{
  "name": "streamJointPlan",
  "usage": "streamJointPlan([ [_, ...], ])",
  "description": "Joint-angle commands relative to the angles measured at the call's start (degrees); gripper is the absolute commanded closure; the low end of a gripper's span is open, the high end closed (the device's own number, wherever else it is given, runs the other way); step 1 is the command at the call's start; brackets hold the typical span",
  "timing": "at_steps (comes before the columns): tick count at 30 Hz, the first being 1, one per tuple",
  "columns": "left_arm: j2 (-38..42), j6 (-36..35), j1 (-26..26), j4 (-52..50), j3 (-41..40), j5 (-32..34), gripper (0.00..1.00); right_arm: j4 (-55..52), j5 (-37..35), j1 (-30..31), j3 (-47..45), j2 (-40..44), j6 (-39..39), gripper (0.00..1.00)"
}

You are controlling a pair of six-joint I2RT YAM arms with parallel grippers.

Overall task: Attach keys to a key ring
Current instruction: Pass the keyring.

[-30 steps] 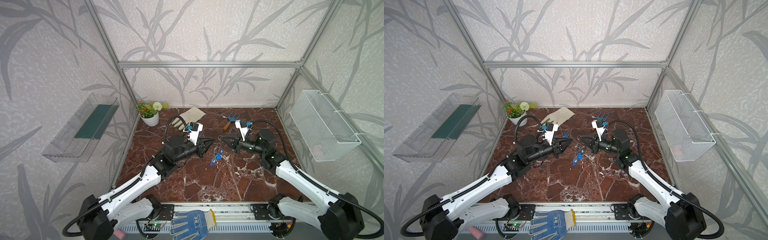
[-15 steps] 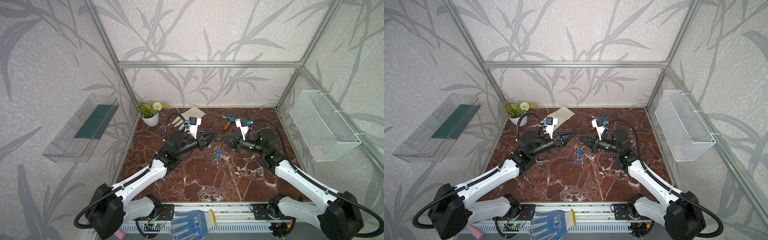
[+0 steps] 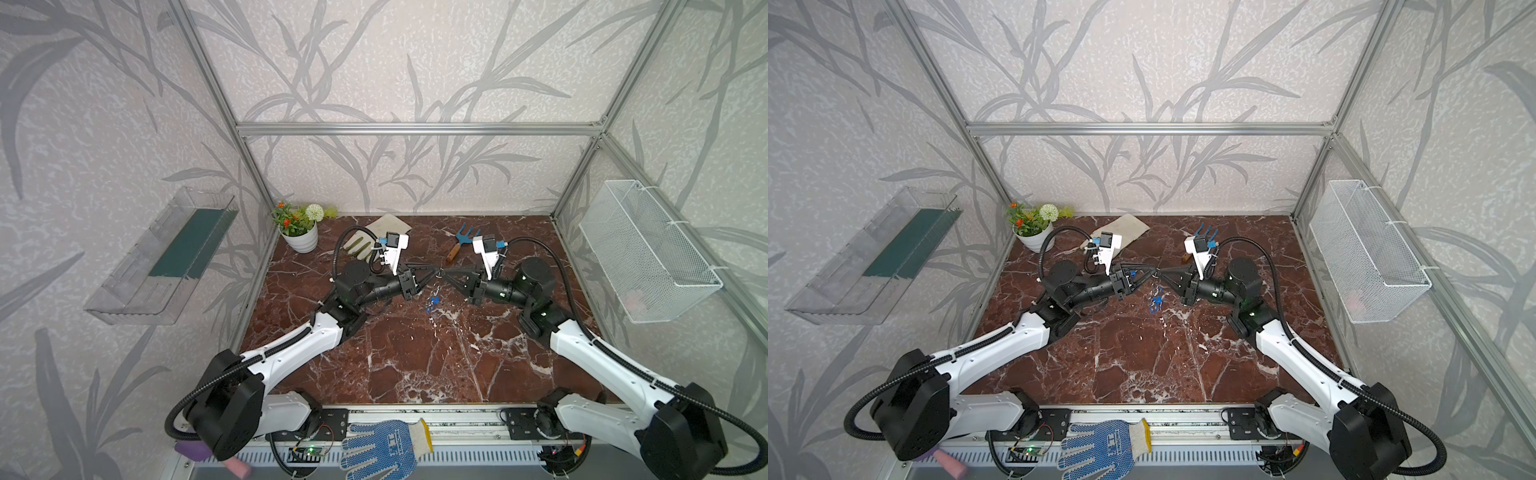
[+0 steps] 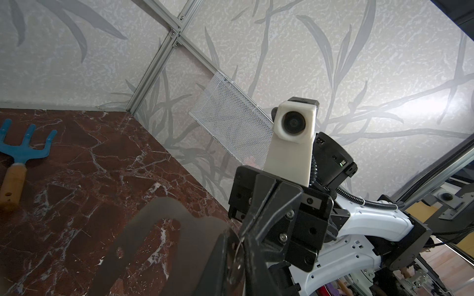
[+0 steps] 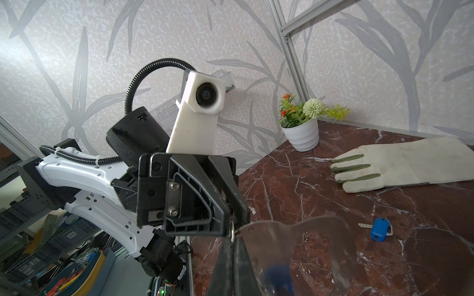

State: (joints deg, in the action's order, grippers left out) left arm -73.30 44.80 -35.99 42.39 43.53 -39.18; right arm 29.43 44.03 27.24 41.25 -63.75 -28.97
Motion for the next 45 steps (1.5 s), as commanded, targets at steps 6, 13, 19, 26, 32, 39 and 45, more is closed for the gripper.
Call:
streamJointPlan([
  [6, 1.9, 1.3, -0.1, 4.8, -0.7, -3.8, 0.89, 3.4, -0.6, -1.1, -1.4, -0.3, -0.9, 1.00],
  [13, 0.1, 3.1, -0.2, 8.1, -0.7, -6.8, 0.90, 4.4, -0.5, -1.7, -1.6, -0.7, -2.0, 1.00],
  [19, -0.8, 4.1, -0.2, 9.8, -1.0, -8.2, 0.90, 4.3, -0.8, -1.8, -1.5, -0.9, -2.0, 1.00],
  [26, -0.5, 3.6, -0.2, 9.4, -1.3, -8.5, 0.83, 4.5, -1.1, -2.3, -1.4, -1.3, -2.2, 1.00],
  [32, -0.3, 3.4, -0.2, 9.2, -1.6, -8.3, 0.83, 4.7, -1.5, -2.5, -1.6, -1.4, -2.4, 1.00],
  [39, -0.6, 3.5, -0.3, 9.3, -1.6, -8.2, 0.87, 4.7, -1.1, -2.6, -1.6, -1.3, -2.6, 1.00],
  [45, -0.6, 3.3, -0.6, 9.0, -1.4, -7.7, 1.00, 4.8, -0.3, -2.6, -1.7, -1.3, -2.7, 1.00],
])
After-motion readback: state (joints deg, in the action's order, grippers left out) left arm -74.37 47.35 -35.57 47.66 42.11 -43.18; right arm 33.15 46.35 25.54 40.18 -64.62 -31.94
